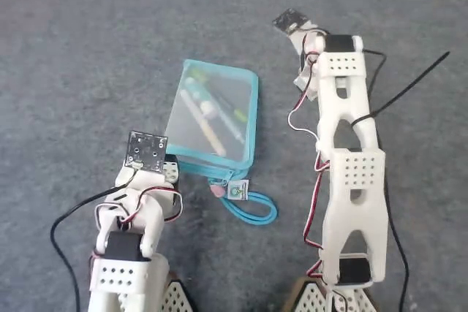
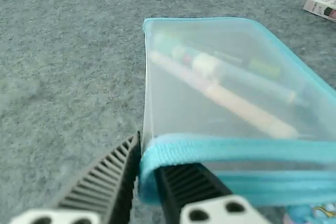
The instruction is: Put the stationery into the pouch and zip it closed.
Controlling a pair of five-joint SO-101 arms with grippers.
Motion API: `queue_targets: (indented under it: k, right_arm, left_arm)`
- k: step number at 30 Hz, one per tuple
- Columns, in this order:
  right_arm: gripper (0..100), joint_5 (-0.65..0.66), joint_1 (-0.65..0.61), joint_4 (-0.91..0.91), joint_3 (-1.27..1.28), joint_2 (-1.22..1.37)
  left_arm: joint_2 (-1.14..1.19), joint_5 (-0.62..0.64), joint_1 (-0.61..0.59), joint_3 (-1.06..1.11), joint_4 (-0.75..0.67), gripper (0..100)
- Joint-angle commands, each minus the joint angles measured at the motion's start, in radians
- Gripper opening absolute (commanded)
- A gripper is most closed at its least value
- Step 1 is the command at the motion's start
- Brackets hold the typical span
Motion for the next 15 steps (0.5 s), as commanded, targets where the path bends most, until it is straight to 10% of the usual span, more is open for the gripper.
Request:
queue_targets:
  k: [1,15]
  right_arm:
    - [29.2,0.052,-0.01,0.001,-0.11,0.03]
    - [28.9,0.054,0.035,0.01,-0.279,0.243]
  left_arm:
    - [-0.008,0.012,0.008,-0.004,-0.038,1]
    - [-0.008,0.012,0.008,-0.005,-0.038,1]
